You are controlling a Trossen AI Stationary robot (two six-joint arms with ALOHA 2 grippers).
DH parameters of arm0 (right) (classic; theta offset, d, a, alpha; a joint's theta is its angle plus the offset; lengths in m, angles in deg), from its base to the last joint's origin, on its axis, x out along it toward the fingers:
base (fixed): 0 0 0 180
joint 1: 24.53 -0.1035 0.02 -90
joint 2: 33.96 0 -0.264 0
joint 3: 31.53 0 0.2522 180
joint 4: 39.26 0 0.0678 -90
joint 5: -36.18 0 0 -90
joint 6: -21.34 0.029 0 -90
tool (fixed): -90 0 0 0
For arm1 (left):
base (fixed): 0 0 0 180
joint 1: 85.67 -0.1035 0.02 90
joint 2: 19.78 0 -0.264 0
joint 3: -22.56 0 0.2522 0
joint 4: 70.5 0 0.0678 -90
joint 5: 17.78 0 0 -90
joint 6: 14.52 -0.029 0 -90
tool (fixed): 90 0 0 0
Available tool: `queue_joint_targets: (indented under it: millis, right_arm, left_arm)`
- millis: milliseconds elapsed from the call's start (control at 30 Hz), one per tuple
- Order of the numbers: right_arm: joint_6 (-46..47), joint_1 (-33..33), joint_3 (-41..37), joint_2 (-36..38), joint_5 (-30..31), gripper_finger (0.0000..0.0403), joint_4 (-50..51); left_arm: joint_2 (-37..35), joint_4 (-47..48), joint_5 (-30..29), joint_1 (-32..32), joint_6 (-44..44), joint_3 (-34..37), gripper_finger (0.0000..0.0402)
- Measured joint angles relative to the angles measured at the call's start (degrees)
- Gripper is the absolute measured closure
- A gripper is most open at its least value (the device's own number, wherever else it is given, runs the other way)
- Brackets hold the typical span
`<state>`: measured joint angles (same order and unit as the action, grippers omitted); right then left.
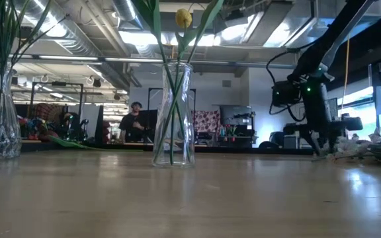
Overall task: Sort flowers into vase by color
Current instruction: Put the top white flowers into the left transparent vase
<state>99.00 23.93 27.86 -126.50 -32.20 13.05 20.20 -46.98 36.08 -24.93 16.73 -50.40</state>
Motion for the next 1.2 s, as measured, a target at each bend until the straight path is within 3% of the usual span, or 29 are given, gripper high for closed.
queue_joint_targets:
  millis: [200, 333, 600, 833, 1033, 1200]
  right_arm:
    - [-6.80, -3.60, 0.00, 0.00, 1.92, 0.0342, -6.54]
    - [-12.61, -5.40, 0.00, 0.00, 1.79, 0.0392, -11.59]
    - [-22.85, -8.46, 0.01, 1.36, -1.16, 0.0396, -22.78]
    - [-36.41, -16.91, 4.98, 7.96, -1.70, 0.0399, -26.05]
    - [-49.83, -26.06, 14.71, 14.90, -5.97, 0.0399, -32.42]
    - [-59.74, -32.99, 24.16, 15.54, -15.56, 0.0399, -38.92]
  left_arm:
    - [2.54, -0.05, 10.69, -15.61, -1.32, 0.01, 0.0401]
    - [2.96, -0.20, 13.09, -26.55, -5.67, 0.09, 0.0401]
    - [3.06, -3.55, 13.13, -44.53, -9.52, -0.66, 0.0401]
    - [3.61, -4.79, 13.10, -54.77, -3.29, -0.68, 0.0396]
    - [6.70, -6.99, 15.33, -59.58, -3.99, -0.73, 0.0346]
    - [11.43, -10.81, 17.97, -63.57, -5.45, -0.72, 0.0303]
